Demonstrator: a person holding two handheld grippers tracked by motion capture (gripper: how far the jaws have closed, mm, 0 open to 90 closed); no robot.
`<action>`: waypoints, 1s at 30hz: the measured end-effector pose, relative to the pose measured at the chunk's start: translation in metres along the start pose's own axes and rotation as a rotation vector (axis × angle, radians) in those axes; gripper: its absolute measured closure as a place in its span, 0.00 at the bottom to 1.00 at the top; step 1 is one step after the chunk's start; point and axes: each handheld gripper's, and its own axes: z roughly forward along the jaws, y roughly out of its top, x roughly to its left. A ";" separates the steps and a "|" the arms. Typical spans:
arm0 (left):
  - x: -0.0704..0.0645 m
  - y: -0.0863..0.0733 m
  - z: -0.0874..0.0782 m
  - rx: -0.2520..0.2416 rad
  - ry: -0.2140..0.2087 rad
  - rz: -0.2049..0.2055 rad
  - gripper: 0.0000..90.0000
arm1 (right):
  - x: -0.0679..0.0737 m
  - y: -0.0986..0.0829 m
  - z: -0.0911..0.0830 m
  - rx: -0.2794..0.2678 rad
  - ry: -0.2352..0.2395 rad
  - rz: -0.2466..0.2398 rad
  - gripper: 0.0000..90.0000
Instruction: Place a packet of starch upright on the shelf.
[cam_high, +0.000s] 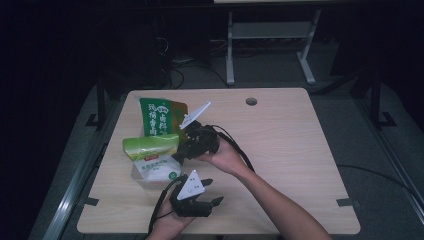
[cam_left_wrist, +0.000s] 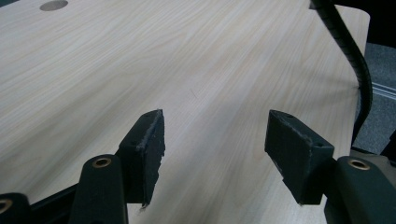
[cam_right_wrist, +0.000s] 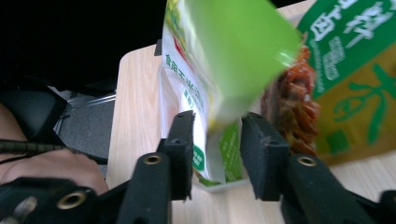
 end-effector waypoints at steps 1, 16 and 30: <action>0.000 0.000 0.000 0.003 0.001 0.002 0.41 | -0.002 -0.002 -0.004 -0.001 0.001 -0.004 0.68; 0.007 0.002 0.004 0.019 0.021 -0.011 0.36 | -0.013 -0.030 -0.048 -0.003 -0.069 0.070 0.56; 0.010 0.003 0.005 0.023 0.027 -0.017 0.35 | -0.028 -0.057 -0.070 -0.007 -0.129 0.131 0.49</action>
